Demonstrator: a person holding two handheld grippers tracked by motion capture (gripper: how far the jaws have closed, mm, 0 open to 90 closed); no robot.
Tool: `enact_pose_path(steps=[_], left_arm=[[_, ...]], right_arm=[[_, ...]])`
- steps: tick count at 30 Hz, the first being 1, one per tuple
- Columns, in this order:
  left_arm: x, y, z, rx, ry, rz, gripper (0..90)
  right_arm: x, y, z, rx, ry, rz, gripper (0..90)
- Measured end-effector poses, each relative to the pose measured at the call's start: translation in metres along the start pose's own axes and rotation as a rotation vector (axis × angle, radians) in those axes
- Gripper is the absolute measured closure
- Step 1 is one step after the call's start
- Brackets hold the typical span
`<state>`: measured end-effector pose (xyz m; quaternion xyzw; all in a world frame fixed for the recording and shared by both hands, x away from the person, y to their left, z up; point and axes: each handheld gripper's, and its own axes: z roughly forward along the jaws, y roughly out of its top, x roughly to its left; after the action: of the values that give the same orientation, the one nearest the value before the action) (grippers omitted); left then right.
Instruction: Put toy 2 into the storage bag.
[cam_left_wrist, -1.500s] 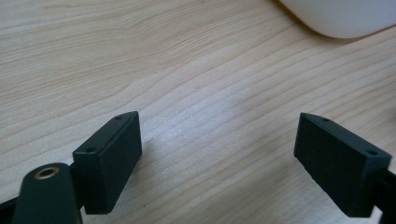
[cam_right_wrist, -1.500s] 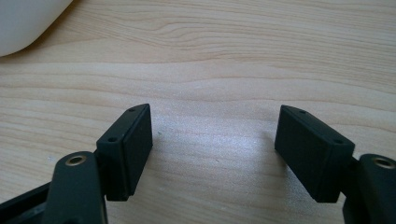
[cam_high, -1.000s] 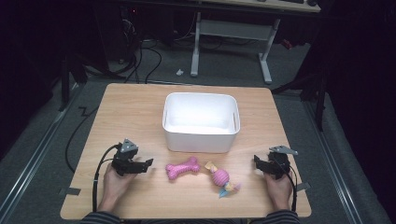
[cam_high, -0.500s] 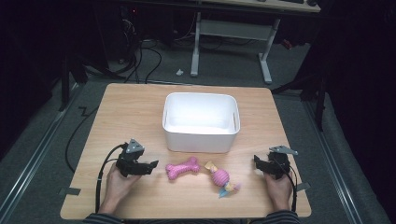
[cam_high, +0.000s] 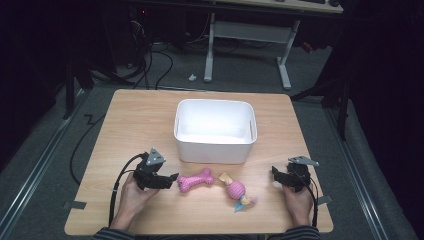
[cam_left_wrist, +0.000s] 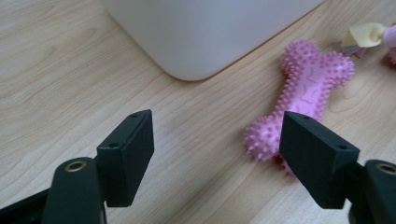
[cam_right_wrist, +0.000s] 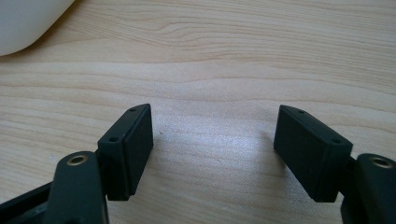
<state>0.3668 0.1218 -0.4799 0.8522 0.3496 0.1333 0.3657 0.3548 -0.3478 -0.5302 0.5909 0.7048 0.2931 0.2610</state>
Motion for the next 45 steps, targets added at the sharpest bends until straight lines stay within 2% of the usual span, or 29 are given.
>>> enact_pose_path(steps=[11, 16, 17, 22, 27, 37, 45], left_arm=[[-0.018, 0.016, 0.001, 0.012, -0.044, 0.057, 29.9], [-0.029, 0.024, 0.006, 0.029, -0.059, 0.11, 32.6], [-0.033, 0.027, 0.009, 0.043, -0.064, 0.13, 33.7], [-0.04, 0.032, 0.018, 0.076, -0.073, 0.163, 34.4], [-0.044, 0.035, 0.027, 0.104, -0.084, 0.18, 35.9], [-0.051, 0.04, 0.044, 0.169, -0.079, 0.229, 38.9], [-0.054, 0.043, 0.057, 0.209, -0.087, 0.242, 39.6]], right_arm=[[0.0, 0.0, 0.0, 0.0, 0.0, 0.0, 28.6], [0.0, 0.0, 0.0, 0.0, 0.0, 0.0, 28.6], [0.0, 0.0, 0.0, 0.0, 0.0, 0.0, 28.6], [0.0, 0.0, 0.0, 0.0, 0.0, 0.0, 28.8], [0.0, 0.0, 0.0, 0.0, 0.0, 0.0, 28.7], [0.0, 0.0, 0.0, 0.0, 0.0, 0.0, 28.8], [0.0, 0.0, 0.0, 0.0, 0.001, -0.001, 28.8]])
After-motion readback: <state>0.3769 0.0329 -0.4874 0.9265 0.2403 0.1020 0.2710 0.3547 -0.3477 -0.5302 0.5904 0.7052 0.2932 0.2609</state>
